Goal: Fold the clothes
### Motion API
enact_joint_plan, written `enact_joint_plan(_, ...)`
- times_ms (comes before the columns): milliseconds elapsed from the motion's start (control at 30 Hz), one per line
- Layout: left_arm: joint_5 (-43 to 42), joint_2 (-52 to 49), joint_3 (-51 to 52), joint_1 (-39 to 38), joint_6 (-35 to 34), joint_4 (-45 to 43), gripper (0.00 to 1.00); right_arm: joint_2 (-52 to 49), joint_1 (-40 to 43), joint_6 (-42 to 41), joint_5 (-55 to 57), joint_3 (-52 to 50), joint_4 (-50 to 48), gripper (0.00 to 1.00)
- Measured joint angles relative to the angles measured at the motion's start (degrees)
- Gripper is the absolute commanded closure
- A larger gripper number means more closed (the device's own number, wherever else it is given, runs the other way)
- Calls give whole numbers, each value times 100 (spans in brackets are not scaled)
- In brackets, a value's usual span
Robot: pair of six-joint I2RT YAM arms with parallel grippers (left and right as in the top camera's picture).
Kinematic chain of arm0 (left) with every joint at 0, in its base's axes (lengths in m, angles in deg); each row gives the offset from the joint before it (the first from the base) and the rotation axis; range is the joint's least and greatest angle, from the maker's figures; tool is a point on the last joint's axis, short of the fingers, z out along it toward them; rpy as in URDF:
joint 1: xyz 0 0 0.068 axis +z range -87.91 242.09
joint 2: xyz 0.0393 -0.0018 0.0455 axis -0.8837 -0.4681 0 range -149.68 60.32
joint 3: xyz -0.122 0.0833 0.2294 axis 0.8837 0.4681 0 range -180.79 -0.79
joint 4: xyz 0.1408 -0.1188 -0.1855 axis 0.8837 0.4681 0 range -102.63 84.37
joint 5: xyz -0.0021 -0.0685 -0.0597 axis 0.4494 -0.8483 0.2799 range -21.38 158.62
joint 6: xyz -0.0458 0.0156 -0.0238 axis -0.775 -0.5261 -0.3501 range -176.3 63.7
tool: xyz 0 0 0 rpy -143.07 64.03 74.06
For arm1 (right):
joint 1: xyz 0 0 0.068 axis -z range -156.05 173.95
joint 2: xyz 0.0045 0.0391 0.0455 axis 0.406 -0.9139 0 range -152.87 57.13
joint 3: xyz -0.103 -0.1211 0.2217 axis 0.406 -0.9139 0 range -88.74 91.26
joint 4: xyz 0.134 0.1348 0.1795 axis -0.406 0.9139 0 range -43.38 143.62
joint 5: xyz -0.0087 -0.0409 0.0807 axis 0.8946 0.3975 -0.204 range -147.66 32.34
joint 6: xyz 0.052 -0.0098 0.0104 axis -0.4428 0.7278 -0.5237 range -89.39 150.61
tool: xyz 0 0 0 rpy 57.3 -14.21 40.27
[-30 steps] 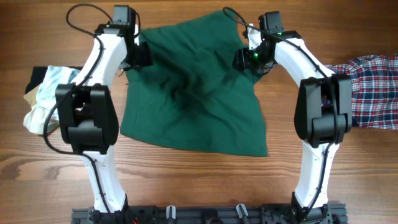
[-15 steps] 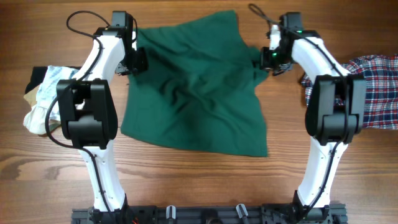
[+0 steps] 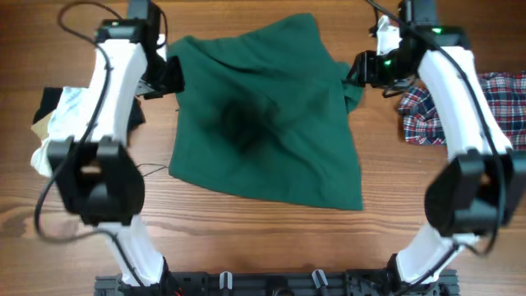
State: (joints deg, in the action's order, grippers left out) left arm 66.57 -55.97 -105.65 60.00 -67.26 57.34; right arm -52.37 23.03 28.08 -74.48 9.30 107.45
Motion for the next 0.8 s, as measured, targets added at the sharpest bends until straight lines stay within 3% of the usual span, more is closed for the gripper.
enact_joint_plan(233,2,1759,-35,-20,42,1309,71,1582,0,24,15,-2,837,40)
enact_joint_plan(367,63,2903,-26,-278,63,1659,60,2594,0,22,63,-105,1189,35)
enact_joint_plan(500,334,4004,804,-706,9,1185,53,3180,0,-223,83,-647,1550,26)
enact_joint_plan(567,437,4332,1624,-710,-175,713,43,3239,0,-426,83,-1231,1580,23)
enact_joint_plan(700,50,4201,3886,-643,-706,-734,29,3064,0,-1200,9,-3115,1211,14)
enact_joint_plan(800,-337,3912,4990,-643,-1060,-1502,28,3067,0,-1541,-249,-4299,730,11)
